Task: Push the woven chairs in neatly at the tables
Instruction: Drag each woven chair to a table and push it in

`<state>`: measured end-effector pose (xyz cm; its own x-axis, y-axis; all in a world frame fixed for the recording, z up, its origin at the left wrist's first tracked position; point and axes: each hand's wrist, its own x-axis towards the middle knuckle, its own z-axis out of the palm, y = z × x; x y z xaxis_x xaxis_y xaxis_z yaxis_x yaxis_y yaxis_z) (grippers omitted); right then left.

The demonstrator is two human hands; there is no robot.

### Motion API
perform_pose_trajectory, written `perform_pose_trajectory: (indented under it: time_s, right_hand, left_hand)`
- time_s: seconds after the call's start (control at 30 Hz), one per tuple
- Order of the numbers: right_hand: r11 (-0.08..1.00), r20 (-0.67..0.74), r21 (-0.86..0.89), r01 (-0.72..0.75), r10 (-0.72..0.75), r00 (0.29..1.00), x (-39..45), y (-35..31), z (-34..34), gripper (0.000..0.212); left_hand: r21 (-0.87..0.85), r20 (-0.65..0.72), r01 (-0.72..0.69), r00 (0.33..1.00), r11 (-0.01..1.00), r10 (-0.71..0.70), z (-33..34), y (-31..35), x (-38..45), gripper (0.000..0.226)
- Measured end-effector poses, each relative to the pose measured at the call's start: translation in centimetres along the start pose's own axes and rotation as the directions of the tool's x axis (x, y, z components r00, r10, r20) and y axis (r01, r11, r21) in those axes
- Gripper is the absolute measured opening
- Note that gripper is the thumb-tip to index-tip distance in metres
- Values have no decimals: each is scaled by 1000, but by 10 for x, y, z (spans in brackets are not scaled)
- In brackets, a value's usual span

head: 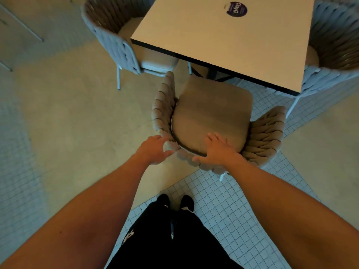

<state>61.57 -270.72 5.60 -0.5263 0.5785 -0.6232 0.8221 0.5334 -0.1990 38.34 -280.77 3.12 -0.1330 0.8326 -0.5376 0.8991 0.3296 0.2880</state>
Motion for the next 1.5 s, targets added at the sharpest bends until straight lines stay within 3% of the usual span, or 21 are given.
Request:
perform_pose_trajectory:
  time_s: [0.17, 0.47, 0.97, 1.5]
  right_hand:
    - [989, -2, -88, 119, -120, 993, 19, -47, -27, 93]
    - [954, 44, -206, 219, -214, 976, 83, -154, -57, 98]
    - [973, 54, -187, 134, -126, 990, 185, -316, -116, 100]
    - [979, 16, -183, 92, -91, 996, 332, -386, -206, 99]
  left_hand:
    - [-50, 15, 150, 989, 987, -150, -19, -45, -23, 77]
    - [-121, -31, 263, 963, 957, -269, -65, -146, -37, 78]
    - [-75, -46, 224, 973, 972, -227, -170, -303, 0, 78]
    - [-18, -54, 202, 978, 979, -203, -283, -407, 116, 79]
